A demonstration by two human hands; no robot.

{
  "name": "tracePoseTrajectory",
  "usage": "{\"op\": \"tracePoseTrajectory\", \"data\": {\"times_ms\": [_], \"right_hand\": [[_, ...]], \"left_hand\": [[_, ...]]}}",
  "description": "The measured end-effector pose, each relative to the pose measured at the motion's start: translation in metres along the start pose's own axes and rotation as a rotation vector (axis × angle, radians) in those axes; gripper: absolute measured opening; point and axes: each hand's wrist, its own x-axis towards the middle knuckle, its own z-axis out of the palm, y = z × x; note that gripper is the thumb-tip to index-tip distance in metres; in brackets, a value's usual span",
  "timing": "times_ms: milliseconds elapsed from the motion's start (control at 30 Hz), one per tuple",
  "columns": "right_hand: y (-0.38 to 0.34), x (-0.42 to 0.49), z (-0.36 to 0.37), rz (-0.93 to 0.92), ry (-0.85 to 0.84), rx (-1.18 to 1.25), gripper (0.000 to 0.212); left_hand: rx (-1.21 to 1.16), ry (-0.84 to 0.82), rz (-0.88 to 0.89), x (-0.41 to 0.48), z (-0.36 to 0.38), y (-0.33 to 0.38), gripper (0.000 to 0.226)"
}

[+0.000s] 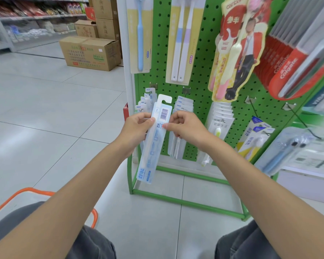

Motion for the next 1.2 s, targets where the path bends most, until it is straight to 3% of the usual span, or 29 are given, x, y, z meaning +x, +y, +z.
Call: {"op": "tracePoseTrajectory", "data": {"times_ms": [200, 633, 767, 867, 967, 1100, 1200], "right_hand": [[-0.006, 0.0, -0.011, -0.046, 0.159, 0.088, 0.021], [-0.005, 0.004, -0.006, -0.068, 0.225, 0.1, 0.022], [-0.01, 0.003, -0.008, -0.018, 0.151, 0.239, 0.024], [-0.013, -0.001, -0.005, -0.014, 0.08, 0.288, 0.026], [-0.014, -0.003, -0.005, -0.049, 0.046, 0.289, 0.012], [-0.016, -0.002, -0.007, -0.068, 0.044, 0.273, 0.014], [-0.018, -0.003, -0.009, -0.134, 0.041, 0.032, 0.017]], "left_hand": [[0.093, -0.078, -0.031, -0.003, 0.007, -0.004, 0.015], [-0.001, -0.119, -0.031, -0.007, 0.005, -0.002, 0.006], [-0.047, -0.176, -0.042, -0.011, 0.007, 0.002, 0.014], [-0.039, -0.154, -0.067, -0.015, 0.014, 0.002, 0.039], [0.107, -0.161, -0.039, -0.014, 0.014, 0.001, 0.064], [0.233, -0.114, 0.074, -0.014, 0.016, -0.002, 0.042], [0.302, -0.069, 0.16, -0.012, 0.015, -0.006, 0.025]]}}
